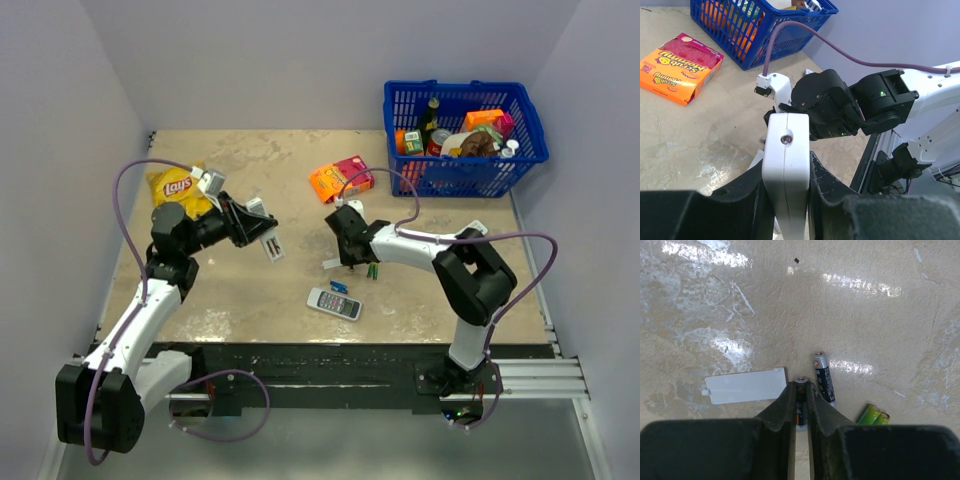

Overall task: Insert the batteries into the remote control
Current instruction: Pick up the battery from the center of the board.

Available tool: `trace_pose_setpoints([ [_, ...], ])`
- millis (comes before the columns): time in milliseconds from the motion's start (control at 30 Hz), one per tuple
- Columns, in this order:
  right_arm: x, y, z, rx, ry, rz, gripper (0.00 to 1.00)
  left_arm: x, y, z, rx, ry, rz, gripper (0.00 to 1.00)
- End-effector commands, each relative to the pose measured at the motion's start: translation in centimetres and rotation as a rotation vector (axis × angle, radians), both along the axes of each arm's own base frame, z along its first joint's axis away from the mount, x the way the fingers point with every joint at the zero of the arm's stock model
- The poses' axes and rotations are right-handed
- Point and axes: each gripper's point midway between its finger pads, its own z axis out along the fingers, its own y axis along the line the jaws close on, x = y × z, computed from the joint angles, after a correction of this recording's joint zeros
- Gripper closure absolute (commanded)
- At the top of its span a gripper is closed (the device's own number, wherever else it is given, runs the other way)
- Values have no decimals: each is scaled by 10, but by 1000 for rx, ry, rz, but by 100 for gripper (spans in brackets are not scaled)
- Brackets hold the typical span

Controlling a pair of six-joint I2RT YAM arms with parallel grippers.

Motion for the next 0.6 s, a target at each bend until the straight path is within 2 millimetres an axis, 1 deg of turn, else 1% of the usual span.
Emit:
trace_pose_setpoints([
  [0,-14,-8,5,-47,36,36,91,-2,0,6,-15,-37,-16,100],
  [33,-17,-12,2,-60,45,41,89,-2,0,6,-15,-35,-17,100],
  [133,-27,-18,-3,-82,84,59,87,-2,-1,5,-17,-33,-20,100],
  [233,-33,-21,-5,-94,110,84,87,-2,-1,5,-19,-29,-23,100],
  [300,-34,-19,-5,-89,121,97,87,-3,-1,6,-23,-31,-26,100],
  [333,-36,-20,-8,-106,137,109,86,-3,-1,6,-23,-33,-26,100],
  [400,-35,-18,-9,-108,144,118,82,-3,-1,5,-23,-28,-26,100],
  [467,-37,-17,-12,-109,159,129,82,-3,-1,6,-23,-30,-27,100],
  [567,-36,-16,-14,-118,170,138,78,-3,-1,6,-24,-29,-27,100],
])
